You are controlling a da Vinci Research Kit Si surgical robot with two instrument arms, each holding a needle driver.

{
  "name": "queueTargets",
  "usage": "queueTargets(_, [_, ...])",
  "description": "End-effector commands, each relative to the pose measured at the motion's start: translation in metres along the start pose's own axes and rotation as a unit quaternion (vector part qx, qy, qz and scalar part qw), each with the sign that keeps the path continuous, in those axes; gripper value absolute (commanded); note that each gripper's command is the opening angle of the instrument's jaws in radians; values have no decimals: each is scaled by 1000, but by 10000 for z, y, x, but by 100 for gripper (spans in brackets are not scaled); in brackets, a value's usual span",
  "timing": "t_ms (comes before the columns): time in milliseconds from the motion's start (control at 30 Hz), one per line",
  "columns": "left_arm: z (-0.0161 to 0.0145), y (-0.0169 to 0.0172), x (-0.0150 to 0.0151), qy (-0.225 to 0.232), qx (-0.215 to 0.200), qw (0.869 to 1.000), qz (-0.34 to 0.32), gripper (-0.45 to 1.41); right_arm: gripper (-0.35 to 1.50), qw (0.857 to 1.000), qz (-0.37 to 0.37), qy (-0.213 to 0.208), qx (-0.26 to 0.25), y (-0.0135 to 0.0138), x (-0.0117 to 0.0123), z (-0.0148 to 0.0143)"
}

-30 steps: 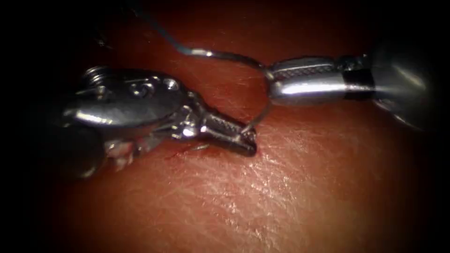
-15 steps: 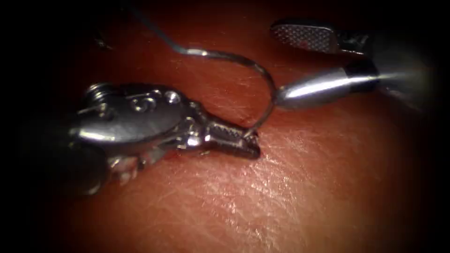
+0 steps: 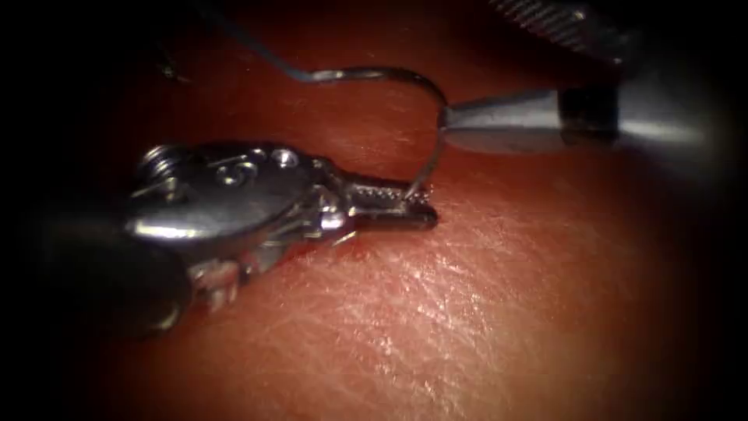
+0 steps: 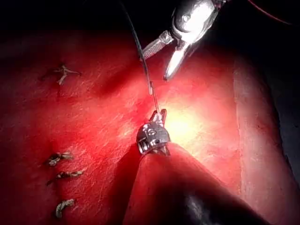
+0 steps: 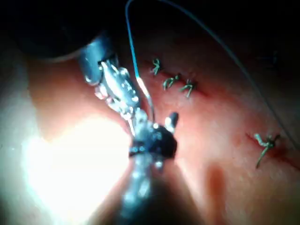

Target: Wound Closure

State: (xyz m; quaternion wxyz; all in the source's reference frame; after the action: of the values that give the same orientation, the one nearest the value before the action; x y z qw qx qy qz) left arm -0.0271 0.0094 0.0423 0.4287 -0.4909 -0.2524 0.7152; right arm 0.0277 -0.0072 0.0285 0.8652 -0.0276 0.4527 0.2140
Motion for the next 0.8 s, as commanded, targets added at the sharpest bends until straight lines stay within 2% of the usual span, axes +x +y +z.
queueTargets(33, [7,0,-6,2,5,1000,-2,-37,109,1000,-11,-1,-9,-9,2,12])
queueTargets(233, [7,2,-6,6,14,1000,-5,-38,109,998,-47,-15,-40,-17,-5,23])
queueTargets(467, [6,2,-4,11,23,999,-27,-28,108,994,-96,-23,-53,-29,-12,32])
queueTargets(733, [6,5,-4,11,22,999,-29,-28,106,991,-117,-24,-61,-39,-18,44])
queueTargets(800, [6,6,-5,10,21,999,-29,-28,101,989,-129,-21,-68,-39,-17,44])
